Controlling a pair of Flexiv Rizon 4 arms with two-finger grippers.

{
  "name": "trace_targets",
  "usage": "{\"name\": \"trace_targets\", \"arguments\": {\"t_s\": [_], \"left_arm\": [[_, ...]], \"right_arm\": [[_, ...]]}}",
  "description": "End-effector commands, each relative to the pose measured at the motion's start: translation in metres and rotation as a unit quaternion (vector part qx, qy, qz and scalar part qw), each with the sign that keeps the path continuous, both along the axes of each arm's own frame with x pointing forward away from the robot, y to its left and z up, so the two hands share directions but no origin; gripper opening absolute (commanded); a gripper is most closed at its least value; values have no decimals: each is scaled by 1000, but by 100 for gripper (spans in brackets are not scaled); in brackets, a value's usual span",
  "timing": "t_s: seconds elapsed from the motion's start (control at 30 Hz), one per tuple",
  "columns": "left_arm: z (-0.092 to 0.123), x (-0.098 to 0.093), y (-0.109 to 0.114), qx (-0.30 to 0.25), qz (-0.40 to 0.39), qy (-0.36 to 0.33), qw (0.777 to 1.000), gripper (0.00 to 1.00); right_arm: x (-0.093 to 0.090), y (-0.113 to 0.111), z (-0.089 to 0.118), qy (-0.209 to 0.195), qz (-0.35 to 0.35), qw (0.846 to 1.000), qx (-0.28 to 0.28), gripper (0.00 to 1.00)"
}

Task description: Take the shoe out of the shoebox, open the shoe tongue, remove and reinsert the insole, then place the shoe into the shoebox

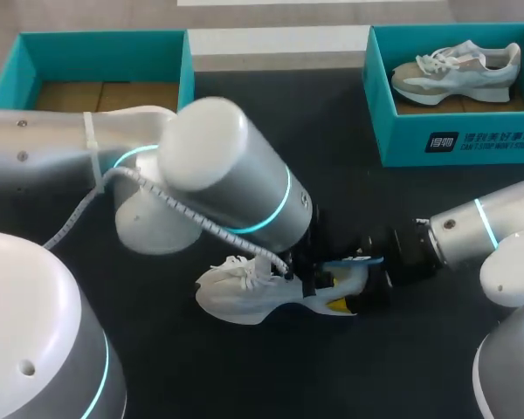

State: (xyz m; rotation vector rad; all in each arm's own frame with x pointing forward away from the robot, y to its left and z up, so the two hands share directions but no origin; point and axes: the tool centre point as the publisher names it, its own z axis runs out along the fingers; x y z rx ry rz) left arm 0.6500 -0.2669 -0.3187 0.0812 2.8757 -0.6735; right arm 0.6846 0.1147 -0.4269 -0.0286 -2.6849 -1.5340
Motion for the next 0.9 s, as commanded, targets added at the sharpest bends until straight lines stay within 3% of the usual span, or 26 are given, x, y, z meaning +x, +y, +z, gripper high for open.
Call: {"name": "trace_targets", "arguments": {"t_s": [0.03, 0.33, 0.7, 0.9], "left_arm": [[-3, -1, 5, -18, 25, -32, 999, 42], [9, 6, 9, -19, 24, -40, 999, 40], [4, 14, 10, -33, 21, -62, 997, 36], [-6, 15, 9, -34, 27, -74, 996, 22]], "right_arm": [[-2, -2, -9, 1, 0, 1000, -1, 0], [-2, -2, -9, 1, 0, 1000, -1, 0], [-2, -2, -9, 1, 0, 1000, -1, 0], [-2, -2, -9, 1, 0, 1000, -1, 0]]}}
